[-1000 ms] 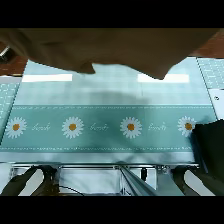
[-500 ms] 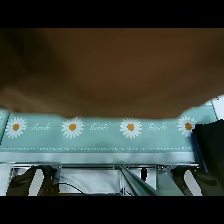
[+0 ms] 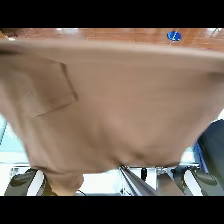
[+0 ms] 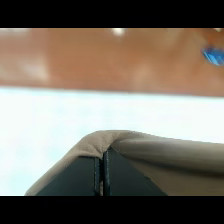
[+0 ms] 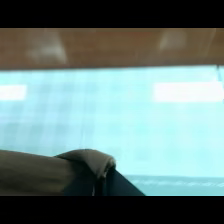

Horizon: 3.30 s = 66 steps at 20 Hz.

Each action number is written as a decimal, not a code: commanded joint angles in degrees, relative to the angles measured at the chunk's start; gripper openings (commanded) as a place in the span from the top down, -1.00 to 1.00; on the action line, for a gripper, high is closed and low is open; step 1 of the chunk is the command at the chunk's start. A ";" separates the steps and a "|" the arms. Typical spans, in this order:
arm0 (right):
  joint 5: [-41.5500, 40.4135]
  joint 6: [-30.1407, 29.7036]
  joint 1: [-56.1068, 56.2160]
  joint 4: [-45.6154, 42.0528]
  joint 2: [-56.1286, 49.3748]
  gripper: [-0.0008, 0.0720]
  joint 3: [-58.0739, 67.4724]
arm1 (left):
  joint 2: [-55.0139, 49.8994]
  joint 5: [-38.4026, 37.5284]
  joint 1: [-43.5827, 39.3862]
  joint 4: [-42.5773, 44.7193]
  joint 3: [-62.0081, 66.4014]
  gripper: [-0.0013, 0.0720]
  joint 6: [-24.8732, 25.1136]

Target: Fold the shirts.

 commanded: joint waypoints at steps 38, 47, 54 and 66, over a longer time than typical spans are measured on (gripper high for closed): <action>-0.94 -5.11 -4.17 8.81 -59.17 -0.14 -0.59 | -62.01 -18.88 -7.96 0.63 6.82 -0.42 2.80; -18.91 -2.97 -14.38 7.87 -22.40 -0.14 -36.70 | -27.63 -9.86 14.49 -3.15 -36.79 -0.42 9.55; -19.34 -8.70 -9.40 20.52 -14.12 -0.14 -55.80 | -21.55 -6.95 20.98 -10.40 -52.46 -0.42 8.59; -17.33 -8.24 -21.14 18.64 -14.12 -0.14 -52.39 | -27.10 11.04 1.66 -21.40 -59.06 -0.41 12.66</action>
